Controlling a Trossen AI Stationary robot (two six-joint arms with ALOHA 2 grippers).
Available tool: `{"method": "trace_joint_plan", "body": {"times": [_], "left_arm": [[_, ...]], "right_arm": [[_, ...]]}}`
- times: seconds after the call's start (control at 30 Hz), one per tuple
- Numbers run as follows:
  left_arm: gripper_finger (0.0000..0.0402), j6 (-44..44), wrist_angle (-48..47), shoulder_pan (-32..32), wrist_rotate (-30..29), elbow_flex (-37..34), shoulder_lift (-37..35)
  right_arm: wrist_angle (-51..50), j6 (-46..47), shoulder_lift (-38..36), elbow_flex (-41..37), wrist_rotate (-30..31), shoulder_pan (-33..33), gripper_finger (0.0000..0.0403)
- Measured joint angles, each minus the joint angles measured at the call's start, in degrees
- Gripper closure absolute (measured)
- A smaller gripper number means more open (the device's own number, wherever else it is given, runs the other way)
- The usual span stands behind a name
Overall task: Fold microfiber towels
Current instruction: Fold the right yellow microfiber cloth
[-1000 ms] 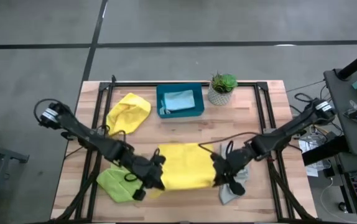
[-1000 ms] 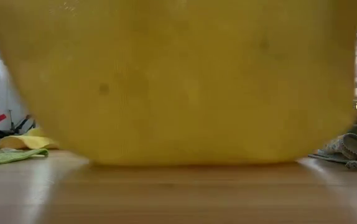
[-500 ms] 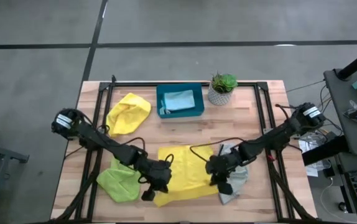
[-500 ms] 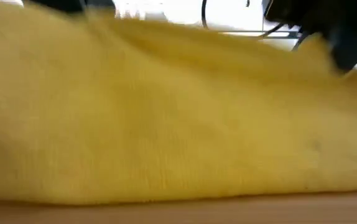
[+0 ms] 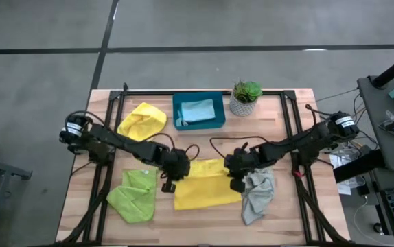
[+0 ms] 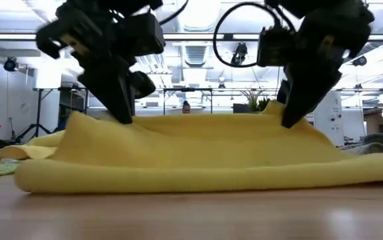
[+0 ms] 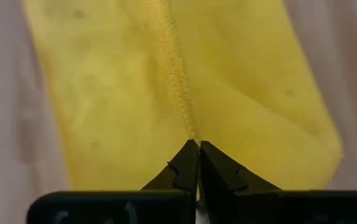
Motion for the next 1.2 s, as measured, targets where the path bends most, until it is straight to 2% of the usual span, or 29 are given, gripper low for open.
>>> {"method": "trace_joint_plan", "body": {"times": [0.5, 0.7, 1.03, 1.2], "left_arm": [[0.0402, 31.48, 0.52, 7.3, 0.09, -0.09, 0.0], [0.0402, 36.67, 0.73, 9.24, 0.09, -0.17, 0.0], [0.0401, 37.06, 2.21, 9.18, -0.18, -0.49, 0.09], [0.0369, 39.53, 1.73, 9.18, -3.54, -1.5, 0.13]], "right_arm": [[-4.63, -0.7, 0.02, 0.02, 0.18, -1.81, 0.0394], [-4.85, -0.69, 0.07, 0.02, 0.59, -2.13, 0.0394], [-5.3, -1.37, 0.11, -0.07, 1.43, -2.37, 0.0394], [-6.21, -0.41, 0.11, -0.19, 1.11, -2.37, 0.0389]]}}
